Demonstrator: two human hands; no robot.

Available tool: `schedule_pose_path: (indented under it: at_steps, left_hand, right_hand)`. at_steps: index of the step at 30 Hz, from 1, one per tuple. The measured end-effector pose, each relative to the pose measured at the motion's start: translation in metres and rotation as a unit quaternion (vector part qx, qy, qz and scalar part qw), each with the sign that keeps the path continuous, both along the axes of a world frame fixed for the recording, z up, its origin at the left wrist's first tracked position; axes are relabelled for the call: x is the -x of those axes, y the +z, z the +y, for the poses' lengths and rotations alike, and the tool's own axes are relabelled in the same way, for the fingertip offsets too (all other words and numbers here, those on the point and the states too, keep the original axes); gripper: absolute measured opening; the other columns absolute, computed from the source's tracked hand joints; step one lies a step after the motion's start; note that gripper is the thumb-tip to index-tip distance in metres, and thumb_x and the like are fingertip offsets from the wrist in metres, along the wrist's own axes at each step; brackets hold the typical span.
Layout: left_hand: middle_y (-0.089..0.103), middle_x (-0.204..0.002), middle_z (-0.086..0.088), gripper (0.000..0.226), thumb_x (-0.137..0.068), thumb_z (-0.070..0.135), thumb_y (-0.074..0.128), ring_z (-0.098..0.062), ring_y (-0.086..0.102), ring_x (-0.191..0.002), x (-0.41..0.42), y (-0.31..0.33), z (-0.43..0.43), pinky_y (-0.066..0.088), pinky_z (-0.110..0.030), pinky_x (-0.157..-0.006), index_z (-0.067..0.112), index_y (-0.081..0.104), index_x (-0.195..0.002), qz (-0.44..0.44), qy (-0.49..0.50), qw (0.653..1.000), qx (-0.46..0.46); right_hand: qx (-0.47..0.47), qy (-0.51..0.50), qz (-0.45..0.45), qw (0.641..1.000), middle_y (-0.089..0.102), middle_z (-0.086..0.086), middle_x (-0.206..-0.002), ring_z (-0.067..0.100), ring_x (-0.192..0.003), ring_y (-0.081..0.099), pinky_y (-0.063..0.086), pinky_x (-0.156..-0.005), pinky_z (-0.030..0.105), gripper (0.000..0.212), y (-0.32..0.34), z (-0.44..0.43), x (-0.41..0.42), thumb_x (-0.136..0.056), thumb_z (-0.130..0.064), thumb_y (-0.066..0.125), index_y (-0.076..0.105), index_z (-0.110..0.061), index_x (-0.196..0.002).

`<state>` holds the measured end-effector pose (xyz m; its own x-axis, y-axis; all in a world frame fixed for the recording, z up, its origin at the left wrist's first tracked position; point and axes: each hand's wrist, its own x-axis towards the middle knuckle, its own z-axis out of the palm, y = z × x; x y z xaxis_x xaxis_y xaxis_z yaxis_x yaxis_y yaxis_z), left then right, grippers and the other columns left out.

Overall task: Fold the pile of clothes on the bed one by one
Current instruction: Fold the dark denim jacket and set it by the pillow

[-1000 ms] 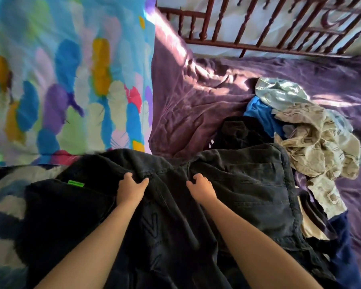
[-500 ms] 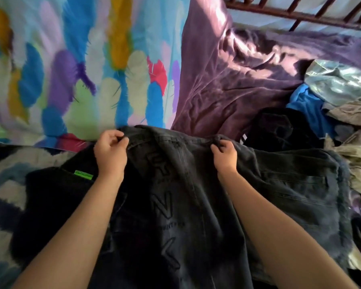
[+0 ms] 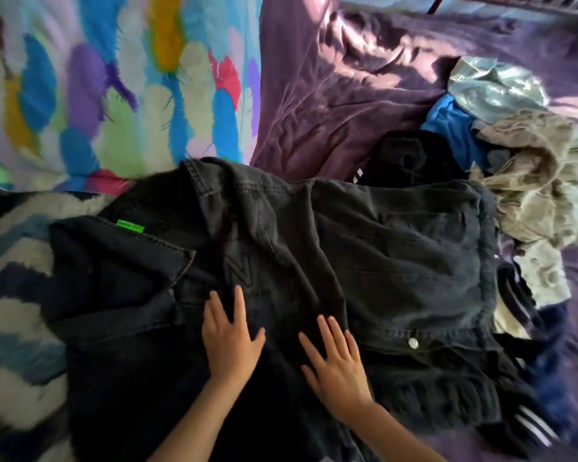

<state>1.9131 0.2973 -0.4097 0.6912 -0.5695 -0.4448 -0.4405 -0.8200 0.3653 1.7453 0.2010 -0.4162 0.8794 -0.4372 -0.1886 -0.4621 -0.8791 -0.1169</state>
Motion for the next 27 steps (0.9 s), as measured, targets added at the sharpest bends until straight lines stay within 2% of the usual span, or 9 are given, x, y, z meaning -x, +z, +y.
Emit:
schedule_pose_path:
  at_steps: [3, 6, 9, 12, 16, 18, 23, 25, 27]
  left_hand:
    - [0.052, -0.130, -0.028, 0.080, -0.047, 0.039, 0.090, -0.046, 0.053, -0.116, 0.056, 0.001, 0.036, 0.050, -0.055, -0.084, 0.017, 0.064, -0.119, 0.020, -0.108, 0.991, -0.073]
    - [0.025, -0.154, -0.008, 0.058, -0.093, 0.042, 0.046, -0.027, 0.014, -0.144, 0.085, 0.006, 0.050, 0.016, -0.045, -0.115, 0.032, 0.025, -0.146, 0.046, -0.117, 0.986, -0.105]
    - [0.017, -0.156, -0.003, 0.056, -0.098, 0.044, 0.032, -0.023, 0.006, -0.145, 0.088, 0.013, 0.051, 0.009, -0.042, -0.115, 0.034, 0.012, -0.149, 0.052, -0.124, 0.984, -0.118]
    - [0.014, -0.157, -0.004, 0.057, -0.097, 0.047, 0.032, -0.024, 0.007, -0.144, 0.090, 0.023, 0.062, 0.011, -0.042, -0.115, 0.034, 0.012, -0.149, 0.037, -0.138, 0.984, -0.111]
    - [0.027, -0.153, -0.009, 0.056, -0.096, 0.044, 0.038, -0.028, 0.019, -0.142, 0.118, 0.036, 0.102, 0.022, -0.045, -0.113, 0.023, 0.029, -0.147, -0.056, -0.135, 0.987, -0.063]
    - [0.050, -0.135, -0.020, 0.053, -0.087, 0.041, 0.038, -0.038, 0.044, -0.127, 0.141, 0.039, 0.124, 0.042, -0.053, -0.096, 0.012, 0.058, -0.128, -0.101, -0.116, 0.988, -0.024]
    - [0.047, -0.128, -0.035, 0.059, -0.073, 0.032, 0.058, -0.050, 0.042, -0.114, 0.219, 0.019, 0.173, 0.046, -0.062, -0.080, 0.007, 0.051, -0.126, -0.131, 0.028, 0.991, 0.030]
    - [0.035, -0.136, -0.036, 0.068, -0.079, 0.020, 0.070, -0.052, 0.037, -0.122, 0.247, 0.013, 0.180, 0.038, -0.060, -0.094, 0.000, 0.040, -0.137, -0.082, 0.209, 0.974, 0.036]
    - [0.030, -0.142, -0.035, 0.081, -0.079, 0.016, 0.073, -0.047, 0.031, -0.130, 0.257, 0.013, 0.180, 0.030, -0.053, -0.104, -0.005, 0.026, -0.142, -0.001, 0.362, 0.931, 0.050]
  right_hand:
    - [0.005, -0.043, -0.001, 0.999, 0.019, 0.014, -0.154, 0.022, -0.146, -0.003, 0.016, -0.110, 0.038, 0.058, 0.004, 0.028, 0.062, -0.091, -0.049, 0.033, 0.026, -0.032, -0.145]
    - [-0.027, -0.086, 0.065, 0.994, 0.051, 0.009, -0.134, 0.020, -0.146, -0.004, 0.036, -0.102, 0.034, 0.053, 0.011, 0.041, 0.095, -0.097, -0.052, 0.008, 0.043, -0.029, -0.129]
    - [-0.018, -0.114, 0.090, 0.989, 0.064, 0.006, -0.122, 0.028, -0.134, 0.027, 0.055, -0.079, 0.035, 0.054, 0.022, 0.046, 0.117, -0.097, -0.053, 0.002, 0.042, -0.030, -0.126]
    - [-0.049, -0.225, 0.024, 0.973, 0.059, 0.013, -0.128, 0.032, -0.121, 0.051, 0.053, -0.082, 0.040, 0.054, 0.037, 0.050, 0.137, -0.092, -0.052, 0.026, 0.050, -0.022, -0.130]
    - [-0.145, -0.381, -0.018, 0.913, 0.032, 0.013, -0.150, 0.032, -0.138, 0.029, 0.029, -0.109, 0.042, 0.089, 0.031, 0.068, 0.201, -0.081, -0.074, 0.025, 0.031, -0.014, -0.145]
    - [-0.163, -0.380, 0.017, 0.910, 0.038, 0.017, -0.146, 0.033, -0.134, 0.036, 0.036, -0.105, 0.042, 0.093, 0.023, 0.078, 0.233, -0.079, -0.077, 0.026, 0.031, -0.011, -0.145]
    - [-0.146, -0.223, 0.139, 0.954, 0.063, 0.014, -0.104, 0.028, -0.089, 0.062, 0.055, -0.054, 0.029, 0.077, -0.025, 0.100, 0.283, -0.037, -0.073, 0.067, 0.062, -0.025, -0.096]
    - [-0.127, -0.189, 0.152, 0.962, 0.067, 0.016, -0.093, 0.029, -0.073, 0.069, 0.054, -0.048, 0.029, 0.069, -0.019, 0.109, 0.275, -0.015, -0.060, 0.084, 0.069, -0.025, -0.072]
    - [-0.151, -0.167, 0.171, 0.959, 0.062, 0.016, -0.104, 0.033, -0.085, 0.066, 0.055, -0.063, 0.035, 0.051, -0.003, 0.111, 0.267, -0.041, -0.046, 0.087, 0.070, -0.018, -0.081]
